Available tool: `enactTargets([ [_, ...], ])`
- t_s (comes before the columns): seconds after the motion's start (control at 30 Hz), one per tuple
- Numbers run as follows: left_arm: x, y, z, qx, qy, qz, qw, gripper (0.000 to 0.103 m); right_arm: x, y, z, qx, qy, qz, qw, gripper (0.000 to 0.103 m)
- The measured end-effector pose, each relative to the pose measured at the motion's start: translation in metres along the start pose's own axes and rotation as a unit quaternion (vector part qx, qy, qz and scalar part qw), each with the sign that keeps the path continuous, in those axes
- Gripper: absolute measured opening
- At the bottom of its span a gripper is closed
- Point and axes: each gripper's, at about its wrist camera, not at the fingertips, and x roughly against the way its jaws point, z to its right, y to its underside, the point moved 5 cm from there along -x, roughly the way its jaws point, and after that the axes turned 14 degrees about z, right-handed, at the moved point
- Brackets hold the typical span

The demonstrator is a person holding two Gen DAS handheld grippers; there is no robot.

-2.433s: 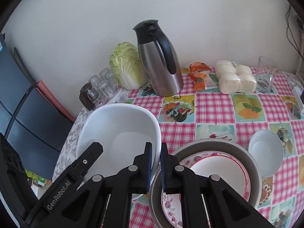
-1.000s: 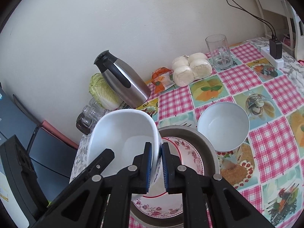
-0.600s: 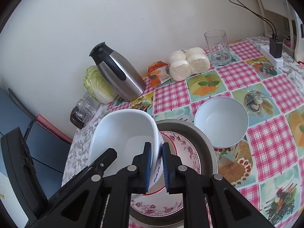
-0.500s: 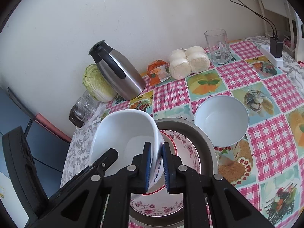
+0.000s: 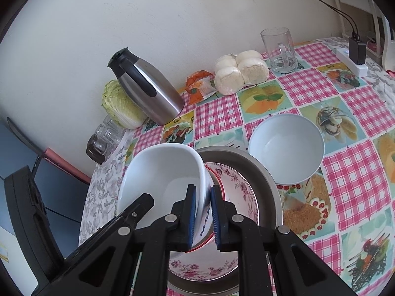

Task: Organize plates and bowls
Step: 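Lift the white square bowl with the right gripper and carry it over the basin, then lower the square bowl onto the red-rimmed bowl and open the right gripper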

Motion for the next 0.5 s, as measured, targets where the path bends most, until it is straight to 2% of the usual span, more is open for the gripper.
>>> enactTargets([
  [0.5, -0.007, 0.0034, -0.0056, 0.014, -0.002, -0.008, 0.9999, 0.02, -0.0073, 0.0031, 0.0087, -0.021, -0.006, -0.01, 1.0, 0.017],
])
